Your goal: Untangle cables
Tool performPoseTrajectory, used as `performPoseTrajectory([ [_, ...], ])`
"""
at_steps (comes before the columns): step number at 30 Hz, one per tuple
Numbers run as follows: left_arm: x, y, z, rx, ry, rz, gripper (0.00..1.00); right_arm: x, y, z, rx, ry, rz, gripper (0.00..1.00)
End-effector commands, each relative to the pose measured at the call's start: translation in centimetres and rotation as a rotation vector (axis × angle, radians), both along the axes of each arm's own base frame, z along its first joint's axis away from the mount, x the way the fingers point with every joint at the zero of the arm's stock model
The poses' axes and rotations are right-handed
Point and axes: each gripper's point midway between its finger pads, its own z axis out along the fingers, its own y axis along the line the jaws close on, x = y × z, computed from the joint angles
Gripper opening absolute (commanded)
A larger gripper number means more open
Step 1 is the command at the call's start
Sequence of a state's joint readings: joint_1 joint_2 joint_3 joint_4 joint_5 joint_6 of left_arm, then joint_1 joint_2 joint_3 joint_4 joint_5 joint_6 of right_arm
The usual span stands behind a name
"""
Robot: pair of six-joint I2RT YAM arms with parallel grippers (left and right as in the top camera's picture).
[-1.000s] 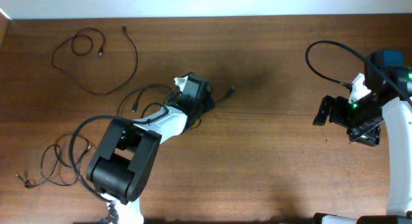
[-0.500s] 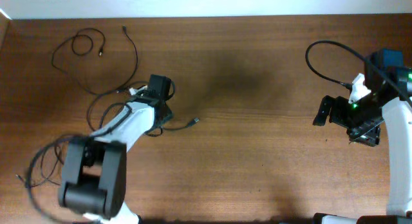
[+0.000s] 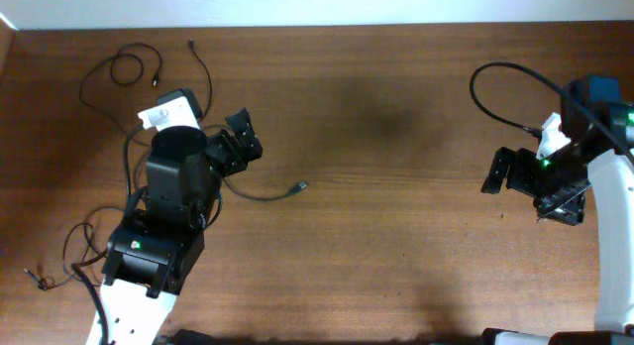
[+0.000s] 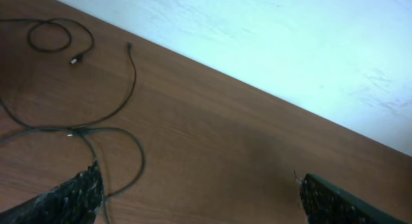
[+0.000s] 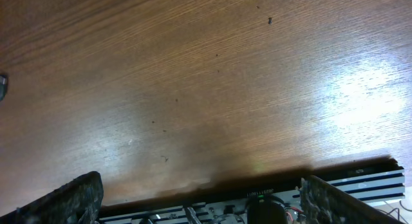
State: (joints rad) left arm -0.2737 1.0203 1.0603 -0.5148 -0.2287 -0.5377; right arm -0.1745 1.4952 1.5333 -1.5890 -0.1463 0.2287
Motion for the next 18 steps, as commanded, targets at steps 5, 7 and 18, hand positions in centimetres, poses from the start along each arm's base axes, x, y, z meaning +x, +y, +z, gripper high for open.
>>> performPoseTrajectory([
  [5, -0.1, 0.9, 0.7, 0.034, -0.019, 0.033, 0.99, -0.1, -0.2, 0.2, -0.011, -0.009, 0.0, 0.99],
  [7, -0.1, 0.9, 0.7, 0.034, -0.019, 0.033, 0.99, -0.1, -0.2, 0.2, -0.01, -0.008, 0.0, 0.99],
  [18, -0.1, 0.9, 0.7, 0.034, -0.019, 0.033, 0.99, 1.6, 0.1, 1.3, -0.007, -0.132, 0.009, 0.98],
])
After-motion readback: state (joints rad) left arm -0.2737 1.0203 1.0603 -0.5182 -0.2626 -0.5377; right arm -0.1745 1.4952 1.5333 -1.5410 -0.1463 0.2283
